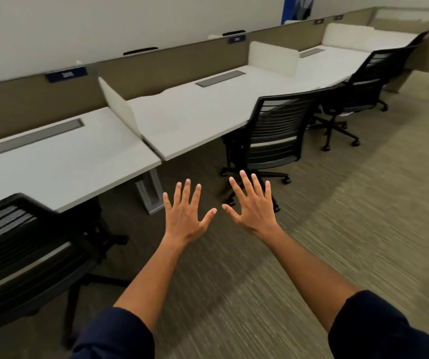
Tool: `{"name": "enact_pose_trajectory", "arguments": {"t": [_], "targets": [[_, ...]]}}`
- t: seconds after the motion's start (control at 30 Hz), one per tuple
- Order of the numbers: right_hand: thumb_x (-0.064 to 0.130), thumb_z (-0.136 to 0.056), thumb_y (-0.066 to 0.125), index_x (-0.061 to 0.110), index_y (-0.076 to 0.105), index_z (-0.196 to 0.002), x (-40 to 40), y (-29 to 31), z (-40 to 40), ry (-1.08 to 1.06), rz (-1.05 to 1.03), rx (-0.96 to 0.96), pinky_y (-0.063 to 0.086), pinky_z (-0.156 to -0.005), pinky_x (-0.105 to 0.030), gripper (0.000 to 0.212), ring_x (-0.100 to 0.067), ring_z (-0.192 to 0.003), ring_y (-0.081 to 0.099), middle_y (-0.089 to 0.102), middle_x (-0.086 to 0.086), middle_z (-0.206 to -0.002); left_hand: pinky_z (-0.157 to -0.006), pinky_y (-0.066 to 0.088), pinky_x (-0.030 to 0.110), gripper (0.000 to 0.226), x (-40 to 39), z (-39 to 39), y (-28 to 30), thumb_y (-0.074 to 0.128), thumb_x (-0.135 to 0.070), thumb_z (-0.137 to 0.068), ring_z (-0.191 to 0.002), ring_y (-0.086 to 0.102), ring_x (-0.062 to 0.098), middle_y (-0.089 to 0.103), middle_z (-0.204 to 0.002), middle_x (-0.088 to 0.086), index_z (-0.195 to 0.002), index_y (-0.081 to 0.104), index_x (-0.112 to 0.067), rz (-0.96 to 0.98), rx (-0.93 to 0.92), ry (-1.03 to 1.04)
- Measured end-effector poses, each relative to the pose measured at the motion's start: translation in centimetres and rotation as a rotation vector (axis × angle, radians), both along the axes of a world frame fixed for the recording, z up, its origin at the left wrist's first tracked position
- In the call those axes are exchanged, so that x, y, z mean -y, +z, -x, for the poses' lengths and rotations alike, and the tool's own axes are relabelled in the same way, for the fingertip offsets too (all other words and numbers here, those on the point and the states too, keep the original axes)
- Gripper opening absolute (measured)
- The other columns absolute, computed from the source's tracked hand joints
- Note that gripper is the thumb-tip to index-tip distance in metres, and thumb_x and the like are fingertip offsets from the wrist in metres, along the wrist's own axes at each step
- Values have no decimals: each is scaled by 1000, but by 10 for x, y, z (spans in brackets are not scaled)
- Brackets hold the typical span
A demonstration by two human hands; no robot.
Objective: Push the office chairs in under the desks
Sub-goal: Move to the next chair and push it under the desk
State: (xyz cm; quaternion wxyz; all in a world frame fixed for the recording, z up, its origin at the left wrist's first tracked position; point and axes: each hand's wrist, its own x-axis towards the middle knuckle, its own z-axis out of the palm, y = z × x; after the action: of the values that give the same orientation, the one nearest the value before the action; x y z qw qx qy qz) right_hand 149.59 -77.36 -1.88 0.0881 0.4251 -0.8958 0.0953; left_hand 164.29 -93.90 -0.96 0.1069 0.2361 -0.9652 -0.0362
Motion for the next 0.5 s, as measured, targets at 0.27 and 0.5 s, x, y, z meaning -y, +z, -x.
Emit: {"name": "enact_pose_trajectory", "arguments": {"t": [0.27,0.5], "targets": [[78,-93,17,32,9,-163,-69,-11,101,-137,4,8,5,-122,-64,84,-35,-157,7,4,-7,-171,-120,-2,62,91,-50,126,-5,10,-80,-87,-155,-5,29,0,-169,7,-161,10,-26,10,27,-154],[78,-94,20,32,13,-162,-77,-16,204,-184,-21,-20,8,-121,-65,83,-37,-156,13,9,-9,-171,-121,3,64,93,-39,249,-13,5,-80,-86,-155,-5,30,-1,-169,8,-161,7,-25,14,30,-229]]}}
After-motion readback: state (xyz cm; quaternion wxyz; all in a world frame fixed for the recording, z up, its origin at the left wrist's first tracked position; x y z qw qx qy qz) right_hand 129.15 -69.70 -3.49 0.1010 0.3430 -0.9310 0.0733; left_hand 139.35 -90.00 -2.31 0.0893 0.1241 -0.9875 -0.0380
